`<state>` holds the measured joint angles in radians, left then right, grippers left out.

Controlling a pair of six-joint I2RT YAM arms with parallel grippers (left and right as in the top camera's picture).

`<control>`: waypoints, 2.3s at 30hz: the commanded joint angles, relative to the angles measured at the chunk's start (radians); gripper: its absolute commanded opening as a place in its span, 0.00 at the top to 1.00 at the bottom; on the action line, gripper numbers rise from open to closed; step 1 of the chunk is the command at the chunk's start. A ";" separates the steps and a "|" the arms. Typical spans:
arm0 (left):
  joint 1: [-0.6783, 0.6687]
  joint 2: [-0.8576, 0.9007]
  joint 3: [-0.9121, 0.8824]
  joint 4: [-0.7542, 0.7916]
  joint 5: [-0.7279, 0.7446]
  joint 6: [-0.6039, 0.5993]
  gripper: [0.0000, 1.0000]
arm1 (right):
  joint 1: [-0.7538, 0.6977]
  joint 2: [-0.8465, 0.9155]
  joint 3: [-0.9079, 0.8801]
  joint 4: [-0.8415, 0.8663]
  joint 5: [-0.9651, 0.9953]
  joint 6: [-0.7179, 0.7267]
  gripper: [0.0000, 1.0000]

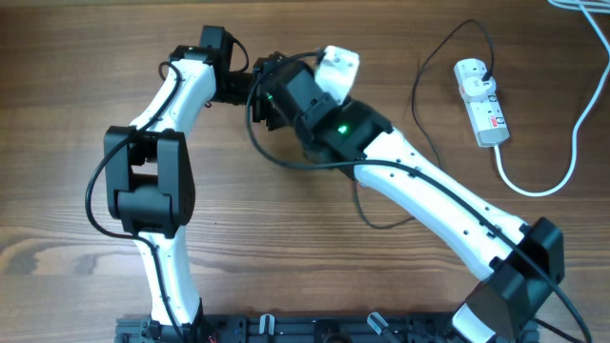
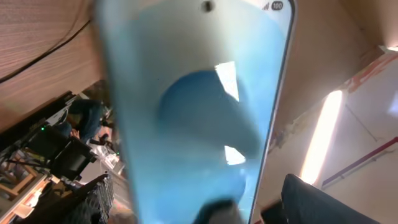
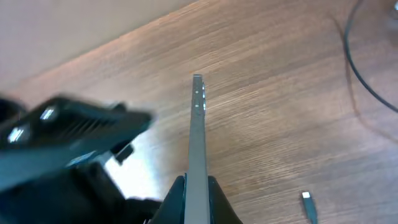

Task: Plug charger to phone and switch on socket
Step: 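Move the right gripper toward the black cable's USB-C end near the phone, then close the right gripper on the black USB-C plug, then raise the USB-C plug with the right gripper toward the phone's bottom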

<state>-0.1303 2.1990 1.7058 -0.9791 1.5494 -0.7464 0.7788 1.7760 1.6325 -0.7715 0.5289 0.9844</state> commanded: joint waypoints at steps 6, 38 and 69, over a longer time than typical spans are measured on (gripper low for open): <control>0.023 -0.035 0.017 0.003 0.027 -0.083 0.21 | -0.053 -0.127 0.015 -0.108 -0.223 1.018 0.96; 0.001 -0.053 0.017 -0.047 0.028 -0.152 0.54 | -0.053 -0.006 0.010 -0.003 -0.195 1.087 0.96; 0.002 -0.053 0.017 0.138 -0.132 -0.043 0.96 | -0.150 -0.402 0.010 -0.054 -0.150 -0.187 0.12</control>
<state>-0.1246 2.1822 1.7142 -0.8474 1.4910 -0.8986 0.6838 1.4540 1.6260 -0.7757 0.4164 1.1629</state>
